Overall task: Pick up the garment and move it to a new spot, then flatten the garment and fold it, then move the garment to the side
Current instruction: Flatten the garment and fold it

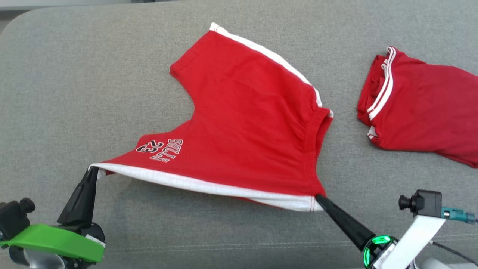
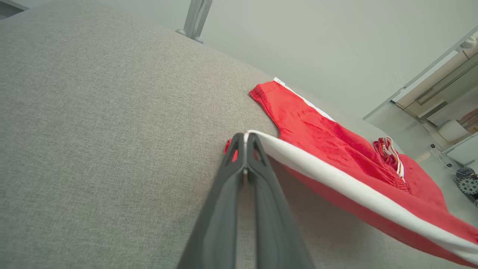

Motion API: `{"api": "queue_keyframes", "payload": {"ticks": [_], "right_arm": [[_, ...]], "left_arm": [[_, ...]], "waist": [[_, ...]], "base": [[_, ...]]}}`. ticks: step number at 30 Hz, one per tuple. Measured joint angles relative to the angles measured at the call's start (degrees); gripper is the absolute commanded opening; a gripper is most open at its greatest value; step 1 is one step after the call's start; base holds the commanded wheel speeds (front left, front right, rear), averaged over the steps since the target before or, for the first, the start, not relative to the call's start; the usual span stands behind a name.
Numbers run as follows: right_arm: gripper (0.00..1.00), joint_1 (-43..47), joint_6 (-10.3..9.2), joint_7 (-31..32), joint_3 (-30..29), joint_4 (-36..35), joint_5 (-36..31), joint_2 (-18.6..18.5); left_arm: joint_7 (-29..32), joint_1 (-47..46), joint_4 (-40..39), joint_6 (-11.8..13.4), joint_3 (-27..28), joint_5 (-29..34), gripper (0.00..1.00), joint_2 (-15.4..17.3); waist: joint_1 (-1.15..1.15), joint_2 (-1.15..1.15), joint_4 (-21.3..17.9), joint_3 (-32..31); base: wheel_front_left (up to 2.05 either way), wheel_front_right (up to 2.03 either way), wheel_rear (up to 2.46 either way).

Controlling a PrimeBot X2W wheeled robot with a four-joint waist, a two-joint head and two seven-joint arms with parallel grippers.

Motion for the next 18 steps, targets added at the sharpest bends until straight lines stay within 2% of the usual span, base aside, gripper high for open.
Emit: {"api": "queue_keyframes", "payload": {"ticks": [10, 18], "right_arm": [[0.00, 5.43, 0.05, 0.03, 3.92, -5.86, -0.21, -2.88], [0.00, 5.93, 0.02, 0.65, 5.86, -5.55, -2.78, -3.11]], "left_arm": [[-0.08, 8.29, -5.90, 1.70, 2.48, -0.64, 0.00, 1.66], [1.71, 8.66, -12.55, 1.93, 3.88, 0.60, 0.00, 6.77]], "waist": [[0.00, 0.00, -1.16, 0.04], [0.00, 0.00, -2.34, 3.01]], "base": [[0.00, 0.00, 0.00], [0.00, 0.00, 0.00]]}}
